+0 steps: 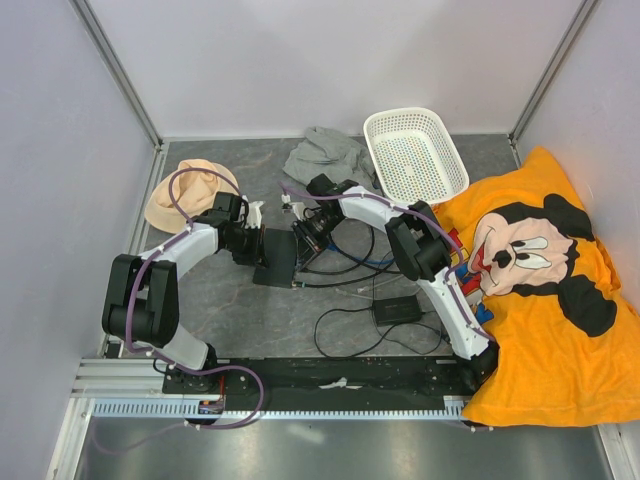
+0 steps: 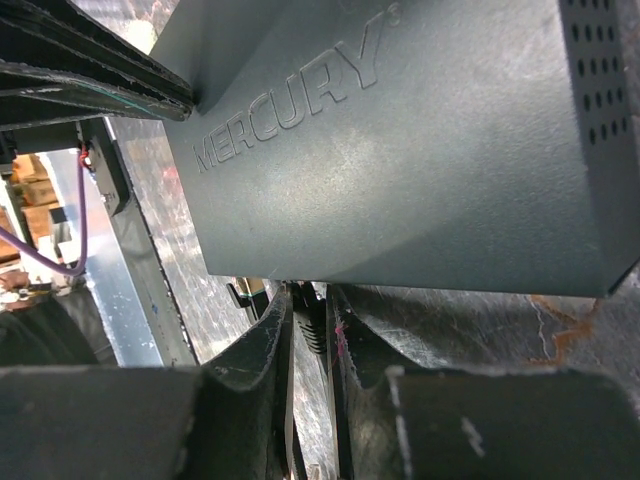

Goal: Pull the plug from the switch port

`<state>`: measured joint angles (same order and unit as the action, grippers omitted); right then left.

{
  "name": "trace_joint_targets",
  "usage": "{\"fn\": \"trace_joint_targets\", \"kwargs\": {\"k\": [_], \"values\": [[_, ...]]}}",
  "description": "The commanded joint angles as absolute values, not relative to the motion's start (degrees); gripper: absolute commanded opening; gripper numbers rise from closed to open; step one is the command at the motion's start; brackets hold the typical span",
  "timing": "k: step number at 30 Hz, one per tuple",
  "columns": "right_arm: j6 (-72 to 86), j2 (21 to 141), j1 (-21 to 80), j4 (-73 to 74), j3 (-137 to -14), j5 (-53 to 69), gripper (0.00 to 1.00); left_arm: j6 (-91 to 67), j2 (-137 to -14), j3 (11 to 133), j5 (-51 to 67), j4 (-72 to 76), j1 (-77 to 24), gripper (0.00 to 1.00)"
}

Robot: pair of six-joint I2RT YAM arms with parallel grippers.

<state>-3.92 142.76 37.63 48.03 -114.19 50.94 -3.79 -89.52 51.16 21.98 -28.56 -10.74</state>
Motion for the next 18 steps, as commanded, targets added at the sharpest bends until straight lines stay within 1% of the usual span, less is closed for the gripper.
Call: {"fn": "trace_joint_targets", "kwargs": {"k": [1, 9, 18], "values": [[-8.3, 144.9, 38.8, 48.6, -112.8, 35.9, 0.0, -4.0, -91.0, 51.7, 19.1, -28.2, -10.9, 0.02], [-8.4, 145.1, 38.9, 49.3, -111.7, 31.2, 0.0, -4.0, -91.1, 52.0, 18.7, -28.0, -10.9, 0.02], [-9.3, 145.1, 38.9, 50.3, -111.1, 29.7, 0.0, -4.0, -91.2, 51.9, 18.8, -27.8, -11.0, 0.02]]}}
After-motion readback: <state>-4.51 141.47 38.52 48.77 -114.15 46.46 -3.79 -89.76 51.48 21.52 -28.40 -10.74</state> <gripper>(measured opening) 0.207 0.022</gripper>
